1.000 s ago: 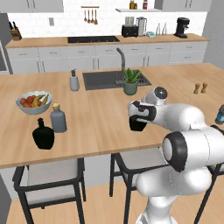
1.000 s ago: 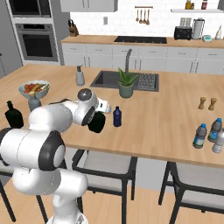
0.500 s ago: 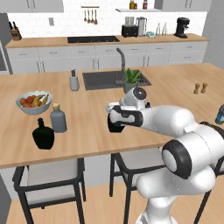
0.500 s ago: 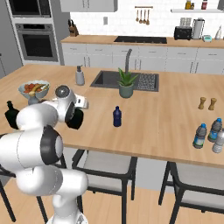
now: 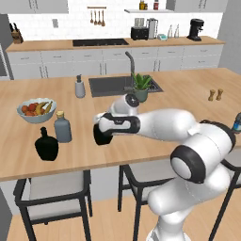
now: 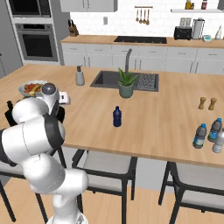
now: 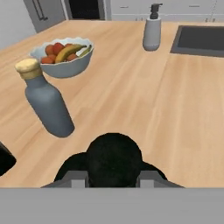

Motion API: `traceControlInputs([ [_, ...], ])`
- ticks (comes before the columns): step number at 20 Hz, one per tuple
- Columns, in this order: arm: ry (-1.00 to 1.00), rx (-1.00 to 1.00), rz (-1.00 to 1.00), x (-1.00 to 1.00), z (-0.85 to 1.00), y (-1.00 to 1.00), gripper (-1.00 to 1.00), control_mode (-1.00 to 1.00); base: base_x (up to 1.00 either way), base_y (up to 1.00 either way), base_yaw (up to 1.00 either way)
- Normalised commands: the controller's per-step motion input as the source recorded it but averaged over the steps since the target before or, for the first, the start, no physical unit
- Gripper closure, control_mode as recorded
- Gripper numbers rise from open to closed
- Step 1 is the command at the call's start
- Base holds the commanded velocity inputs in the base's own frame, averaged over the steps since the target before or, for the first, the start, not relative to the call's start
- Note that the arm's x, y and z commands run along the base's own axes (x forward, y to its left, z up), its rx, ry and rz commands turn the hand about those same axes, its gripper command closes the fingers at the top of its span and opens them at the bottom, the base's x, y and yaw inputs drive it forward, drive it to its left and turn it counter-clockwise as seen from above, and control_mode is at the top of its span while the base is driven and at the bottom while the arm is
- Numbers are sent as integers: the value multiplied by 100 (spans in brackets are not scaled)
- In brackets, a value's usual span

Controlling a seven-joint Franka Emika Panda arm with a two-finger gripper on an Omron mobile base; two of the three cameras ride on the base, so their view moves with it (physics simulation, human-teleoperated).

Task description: Move the plastic bottles in the middle to the plastics group, and the glass bottles in the middle to the glass group.

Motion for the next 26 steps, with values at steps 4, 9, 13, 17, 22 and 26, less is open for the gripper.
traceControlInputs([
  [4,-10,-3,14,0,0,77,100,-100,0,0,0],
  [9,-5,-2,7,-1,0,46,100,-100,0,0,0],
  [13,0,0,8,0,0,31,100,-100,0,0,0],
  [17,0,0,13,-1,0,33,100,-100,0,0,0],
  [22,0,0,10,0,-5,27,100,-100,0,0,0],
  [26,1,-3,5,-1,-5,15,100,-100,0,0,0],
])
